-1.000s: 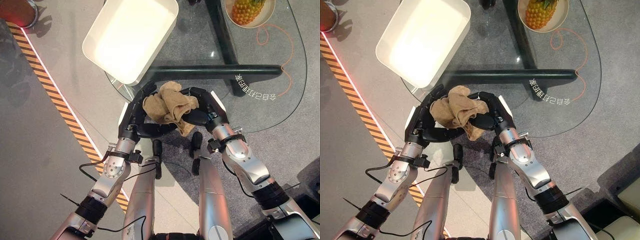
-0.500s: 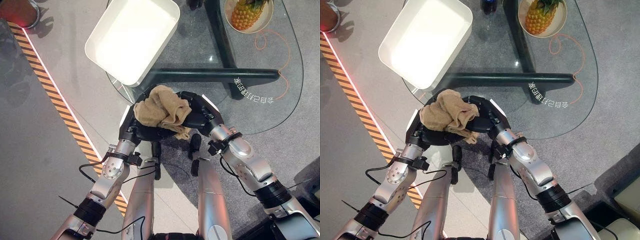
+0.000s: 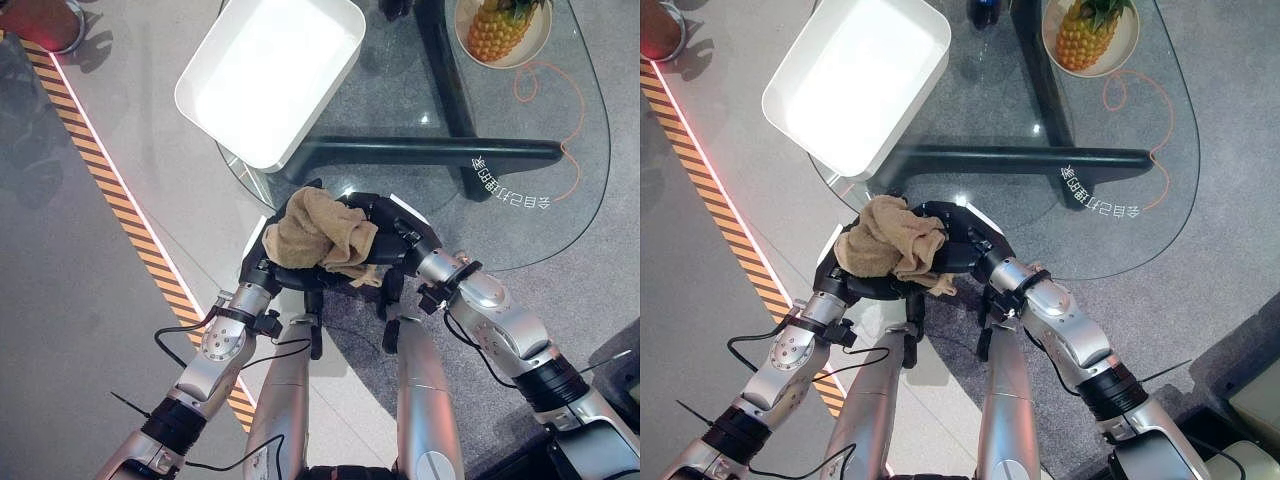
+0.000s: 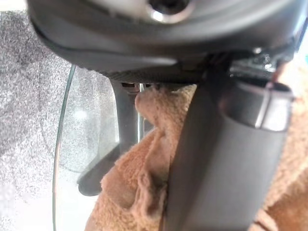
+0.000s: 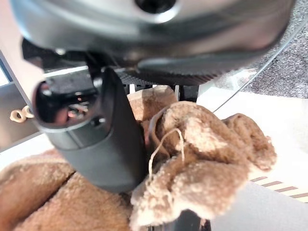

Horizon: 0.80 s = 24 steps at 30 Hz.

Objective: Wipe the table with a cloth and put it in the basket.

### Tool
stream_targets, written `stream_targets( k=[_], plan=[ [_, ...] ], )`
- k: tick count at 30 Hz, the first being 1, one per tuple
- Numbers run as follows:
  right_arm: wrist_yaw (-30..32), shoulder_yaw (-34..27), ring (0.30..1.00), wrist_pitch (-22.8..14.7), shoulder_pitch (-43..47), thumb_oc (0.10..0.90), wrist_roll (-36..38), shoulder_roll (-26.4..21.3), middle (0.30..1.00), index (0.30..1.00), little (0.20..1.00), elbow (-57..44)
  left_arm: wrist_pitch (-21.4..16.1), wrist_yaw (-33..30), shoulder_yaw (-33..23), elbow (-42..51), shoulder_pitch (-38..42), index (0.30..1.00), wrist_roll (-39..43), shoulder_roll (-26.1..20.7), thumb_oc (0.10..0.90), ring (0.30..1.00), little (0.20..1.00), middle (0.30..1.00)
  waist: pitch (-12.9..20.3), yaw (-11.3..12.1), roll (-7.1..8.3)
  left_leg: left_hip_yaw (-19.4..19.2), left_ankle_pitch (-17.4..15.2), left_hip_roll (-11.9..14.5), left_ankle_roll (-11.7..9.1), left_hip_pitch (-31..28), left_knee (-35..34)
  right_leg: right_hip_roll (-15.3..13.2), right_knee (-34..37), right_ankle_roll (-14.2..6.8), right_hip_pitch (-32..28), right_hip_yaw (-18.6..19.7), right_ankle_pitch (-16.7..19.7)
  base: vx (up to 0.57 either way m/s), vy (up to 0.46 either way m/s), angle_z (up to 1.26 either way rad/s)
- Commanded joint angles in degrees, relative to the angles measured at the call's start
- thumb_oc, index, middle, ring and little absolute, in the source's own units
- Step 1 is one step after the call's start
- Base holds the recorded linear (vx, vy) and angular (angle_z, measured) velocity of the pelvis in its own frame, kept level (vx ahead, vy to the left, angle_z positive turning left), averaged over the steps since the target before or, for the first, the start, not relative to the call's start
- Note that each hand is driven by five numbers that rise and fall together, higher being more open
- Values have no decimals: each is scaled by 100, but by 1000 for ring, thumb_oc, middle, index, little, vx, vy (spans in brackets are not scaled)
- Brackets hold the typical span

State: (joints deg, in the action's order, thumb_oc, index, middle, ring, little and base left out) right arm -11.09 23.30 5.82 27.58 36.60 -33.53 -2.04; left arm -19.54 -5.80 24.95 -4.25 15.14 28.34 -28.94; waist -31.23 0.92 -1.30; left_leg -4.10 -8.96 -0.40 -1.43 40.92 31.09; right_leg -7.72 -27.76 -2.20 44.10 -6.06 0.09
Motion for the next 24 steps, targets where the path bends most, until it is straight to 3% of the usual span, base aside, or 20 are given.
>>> stream_targets(
  k=[1, 12, 24],
  plan=[
    [-322, 606, 300, -451, 442, 100, 136, 351, 300, 300, 200, -1094, -615, -331, -73, 718, 391, 900, -340, -54, 800, 900, 900, 900, 144, 39, 46, -345, 458, -333, 514, -210, -447, 436, 93, 133, -362, -227, -187, 0, 0, 0],
    [1501, 329, 300, -482, 54, 100, -894, 241, 300, 300, 200, -561, -746, -692, -142, 853, 239, 900, -607, 15, 800, 900, 900, 900, 144, -27, 44, -382, 466, -352, 532, -220, -543, 473, 135, 126, -326, -190, -187, 1, 6, 0],
    [1709, 262, 300, -334, -146, 100, -601, 475, 300, 300, 200, -685, -788, -847, -146, 1020, 203, 900, -1135, 122, 800, 900, 900, 900, 144, -50, 20, -367, 444, -378, 566, -214, -580, 474, 134, 101, -276, -149, -183, 0, 3, 0]
  ],
)
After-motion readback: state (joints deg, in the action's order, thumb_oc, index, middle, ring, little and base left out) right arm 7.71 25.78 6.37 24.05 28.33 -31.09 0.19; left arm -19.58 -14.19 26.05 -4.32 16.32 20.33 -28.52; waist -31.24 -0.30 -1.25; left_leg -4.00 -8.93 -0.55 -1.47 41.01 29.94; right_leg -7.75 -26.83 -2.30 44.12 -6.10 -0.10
